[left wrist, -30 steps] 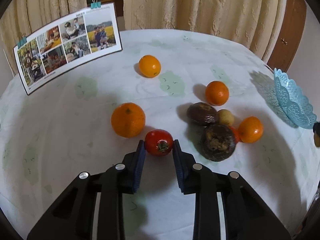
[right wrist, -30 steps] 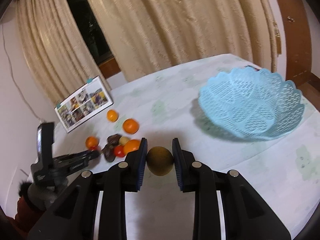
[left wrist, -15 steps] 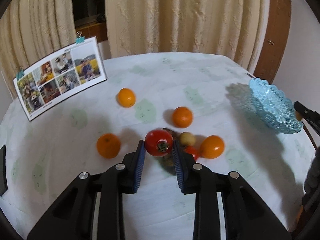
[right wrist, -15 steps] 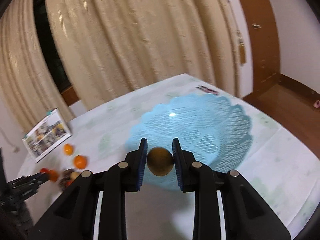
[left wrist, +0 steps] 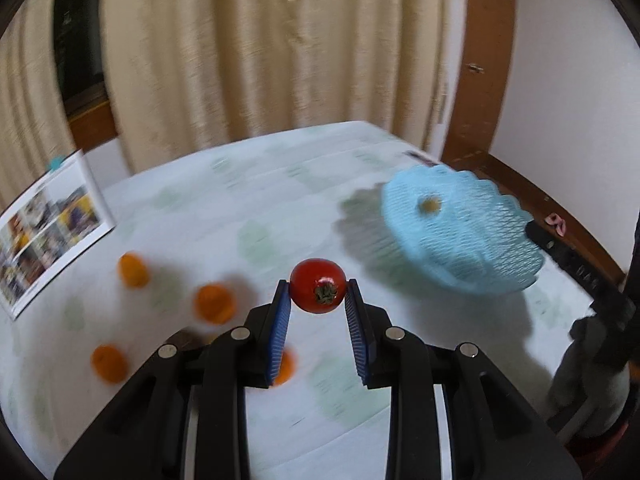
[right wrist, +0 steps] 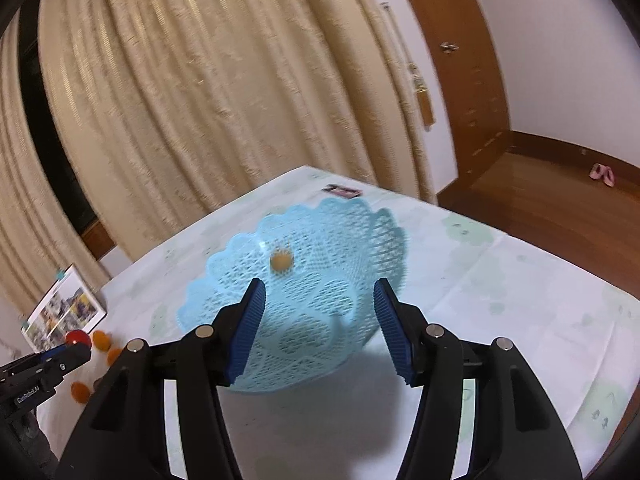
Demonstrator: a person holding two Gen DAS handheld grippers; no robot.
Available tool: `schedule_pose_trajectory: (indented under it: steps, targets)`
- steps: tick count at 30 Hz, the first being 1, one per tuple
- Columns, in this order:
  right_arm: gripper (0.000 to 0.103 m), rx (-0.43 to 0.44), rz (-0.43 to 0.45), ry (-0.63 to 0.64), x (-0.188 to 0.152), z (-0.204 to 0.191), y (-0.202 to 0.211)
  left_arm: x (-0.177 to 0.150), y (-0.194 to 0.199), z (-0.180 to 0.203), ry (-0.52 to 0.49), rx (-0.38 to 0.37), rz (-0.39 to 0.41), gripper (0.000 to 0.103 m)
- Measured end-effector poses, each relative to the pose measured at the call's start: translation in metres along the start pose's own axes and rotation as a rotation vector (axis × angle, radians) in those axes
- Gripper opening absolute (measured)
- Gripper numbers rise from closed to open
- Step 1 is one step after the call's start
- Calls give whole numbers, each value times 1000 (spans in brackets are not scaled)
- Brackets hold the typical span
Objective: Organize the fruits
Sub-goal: 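Drop the right gripper's fruit into the basket while the left gripper grasps the tomato, then lower the red tomato into the blue basket and open the left gripper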
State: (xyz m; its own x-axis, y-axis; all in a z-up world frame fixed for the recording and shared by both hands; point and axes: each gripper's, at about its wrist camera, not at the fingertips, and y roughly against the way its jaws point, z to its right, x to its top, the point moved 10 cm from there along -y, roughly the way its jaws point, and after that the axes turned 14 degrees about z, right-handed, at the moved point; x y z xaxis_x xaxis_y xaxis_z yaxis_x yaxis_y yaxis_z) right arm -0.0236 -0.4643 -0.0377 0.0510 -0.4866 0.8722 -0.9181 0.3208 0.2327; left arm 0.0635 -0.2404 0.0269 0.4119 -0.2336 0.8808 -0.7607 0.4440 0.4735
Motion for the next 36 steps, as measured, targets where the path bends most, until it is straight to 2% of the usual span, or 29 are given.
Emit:
schedule_pose_trajectory:
  steps: [6,12,13,14,16,20,29,36]
  targets:
    - [64,-35,23,6,4,8,1,15,-34,60,-19,-110,-16,28]
    - [65,-75,25,19,6,12,2,19,-63,102,-42,-168,-33,30]
    - [65,-80,27,23,6,13,2,19,-66,104,-39,-169,-36,40]
    - [65,-86,28,26,6,13,2,20,-68,105,-32,-167,-38,62]
    - [65,-95,31,36,7,13,2,24,-69,102,-9,-150,-14,76]
    - [72,-97,43,43,9,12,5,26,-63,91,-22,-123,3,81]
    - [76,-71,36,95,5,-7,8,30,-43,51,17,-49,28,85]
    - [78,-31,25,126,4,-26,17,33,-28,5,52,33,48,87]
